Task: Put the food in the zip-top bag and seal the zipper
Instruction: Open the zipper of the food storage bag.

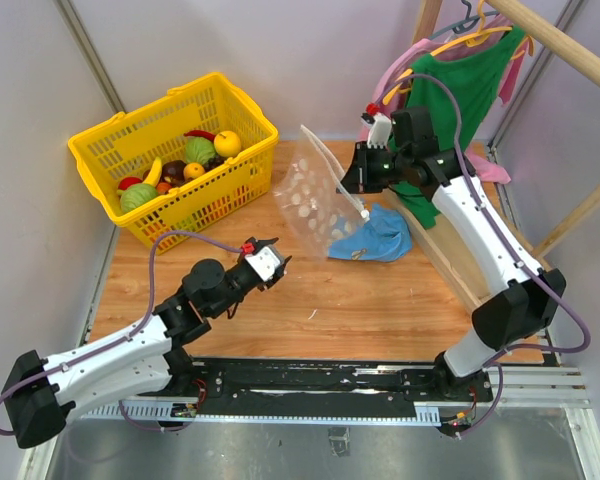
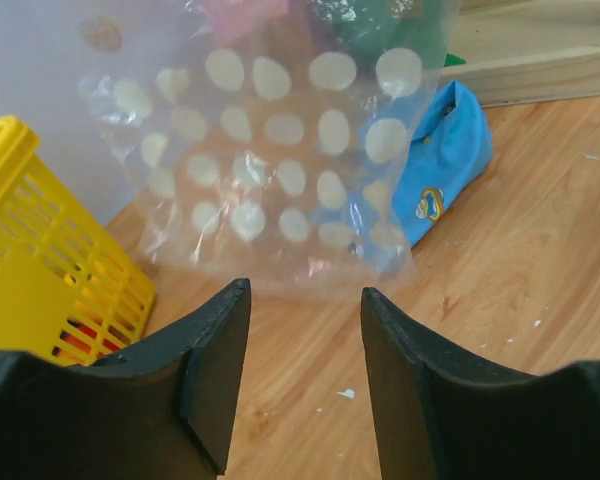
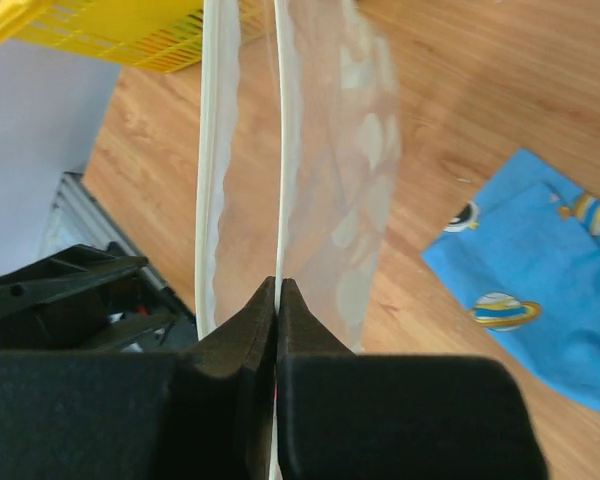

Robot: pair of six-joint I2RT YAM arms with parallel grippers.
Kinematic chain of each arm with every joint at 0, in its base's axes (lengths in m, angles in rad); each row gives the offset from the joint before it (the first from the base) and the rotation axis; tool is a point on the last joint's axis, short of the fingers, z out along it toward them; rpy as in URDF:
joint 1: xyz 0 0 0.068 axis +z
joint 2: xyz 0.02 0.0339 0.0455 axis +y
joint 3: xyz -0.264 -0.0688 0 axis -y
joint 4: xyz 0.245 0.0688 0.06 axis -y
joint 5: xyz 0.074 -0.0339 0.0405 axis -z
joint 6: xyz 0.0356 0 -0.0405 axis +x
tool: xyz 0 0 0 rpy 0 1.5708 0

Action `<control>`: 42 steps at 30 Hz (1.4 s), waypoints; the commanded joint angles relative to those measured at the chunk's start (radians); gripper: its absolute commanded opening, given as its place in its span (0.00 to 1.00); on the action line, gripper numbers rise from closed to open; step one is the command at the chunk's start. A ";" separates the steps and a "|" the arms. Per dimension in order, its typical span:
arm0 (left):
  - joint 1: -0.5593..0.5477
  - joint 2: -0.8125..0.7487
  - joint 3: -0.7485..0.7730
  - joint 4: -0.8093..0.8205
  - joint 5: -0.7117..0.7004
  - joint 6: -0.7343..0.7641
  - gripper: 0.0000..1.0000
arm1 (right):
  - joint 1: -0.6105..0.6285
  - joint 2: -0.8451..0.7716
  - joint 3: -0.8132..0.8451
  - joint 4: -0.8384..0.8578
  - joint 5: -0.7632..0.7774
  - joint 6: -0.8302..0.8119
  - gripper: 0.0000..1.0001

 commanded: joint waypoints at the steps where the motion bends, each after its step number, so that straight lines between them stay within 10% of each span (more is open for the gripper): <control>1: -0.011 0.016 0.070 -0.031 -0.051 -0.185 0.55 | 0.059 -0.078 -0.037 0.001 0.202 -0.118 0.01; 11: -0.011 0.141 0.342 -0.296 -0.273 -0.724 0.65 | 0.190 -0.181 -0.252 0.173 0.510 -0.174 0.01; 27: 0.080 0.173 0.413 -0.366 -0.225 -1.285 0.70 | 0.402 -0.229 -0.452 0.376 0.692 -0.105 0.01; 42: 0.121 0.243 0.377 -0.363 -0.230 -1.383 0.62 | 0.505 -0.197 -0.460 0.396 0.742 -0.088 0.00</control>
